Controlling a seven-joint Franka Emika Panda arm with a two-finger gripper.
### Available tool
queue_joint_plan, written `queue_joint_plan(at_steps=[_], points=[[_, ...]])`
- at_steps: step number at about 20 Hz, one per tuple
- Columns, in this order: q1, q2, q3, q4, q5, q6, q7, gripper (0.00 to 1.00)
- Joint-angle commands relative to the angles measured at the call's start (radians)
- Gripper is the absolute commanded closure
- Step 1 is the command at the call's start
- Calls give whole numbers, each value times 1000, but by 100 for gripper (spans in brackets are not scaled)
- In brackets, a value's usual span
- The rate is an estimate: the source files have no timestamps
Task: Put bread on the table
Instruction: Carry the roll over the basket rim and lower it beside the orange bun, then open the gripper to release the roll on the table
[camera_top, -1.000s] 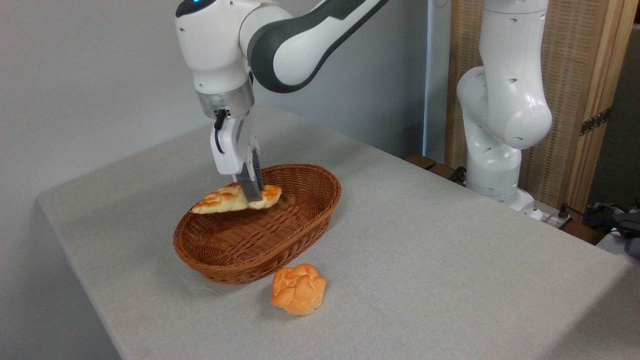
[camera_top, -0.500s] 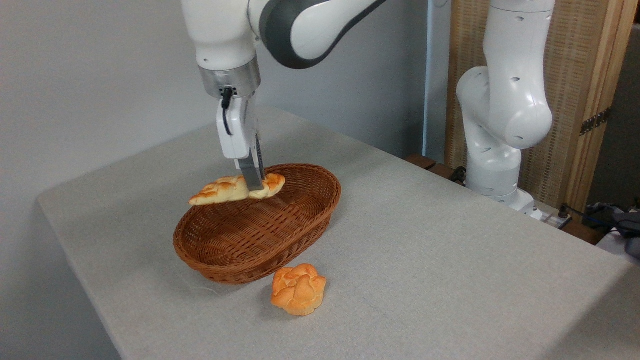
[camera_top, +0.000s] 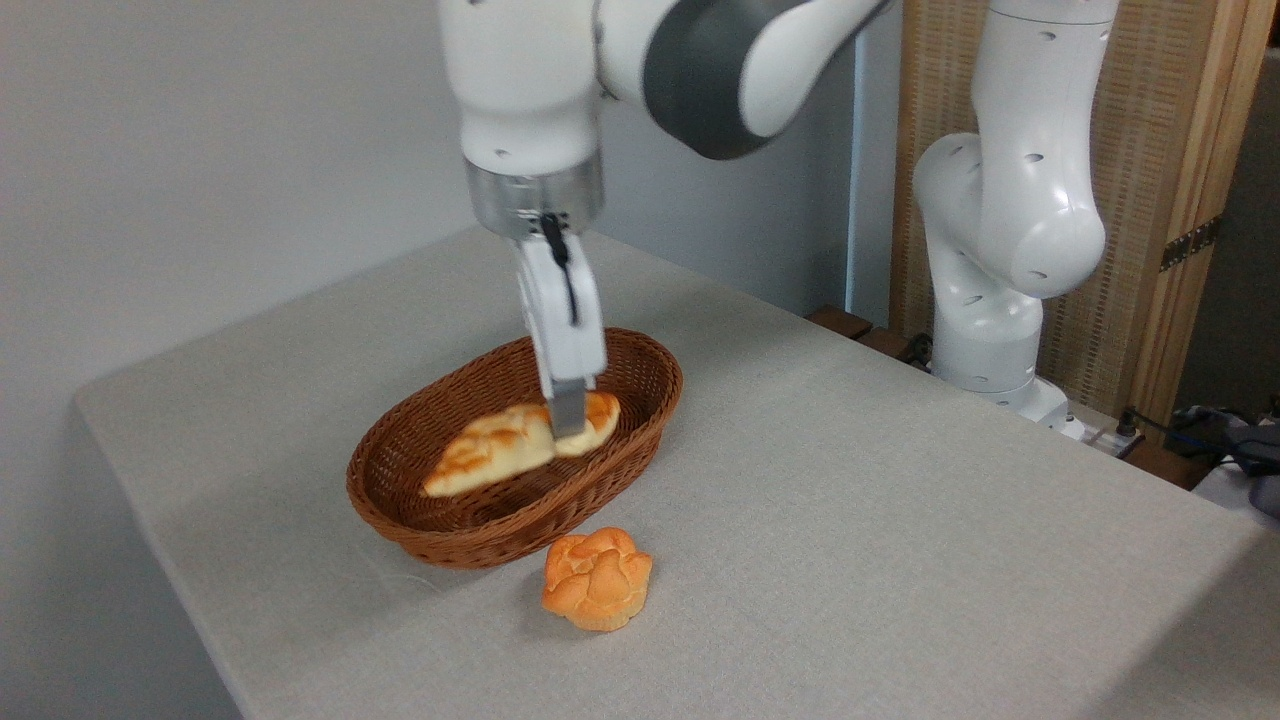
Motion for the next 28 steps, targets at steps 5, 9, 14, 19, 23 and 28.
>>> queue_joint_plan(at_steps=[5, 9, 14, 19, 23, 28], points=[[-10, -17, 118, 0, 91, -29, -13, 81], [-10, -11, 174, -3, 99, -29, -1, 79], [-10, 8, 178, -4, 128, -31, -3, 8], [-11, 6, 175, -3, 127, -32, -3, 1], [-18, 3, 163, 2, 121, -32, -13, 0], [-16, 2, 65, 33, 122, -32, -81, 0]])
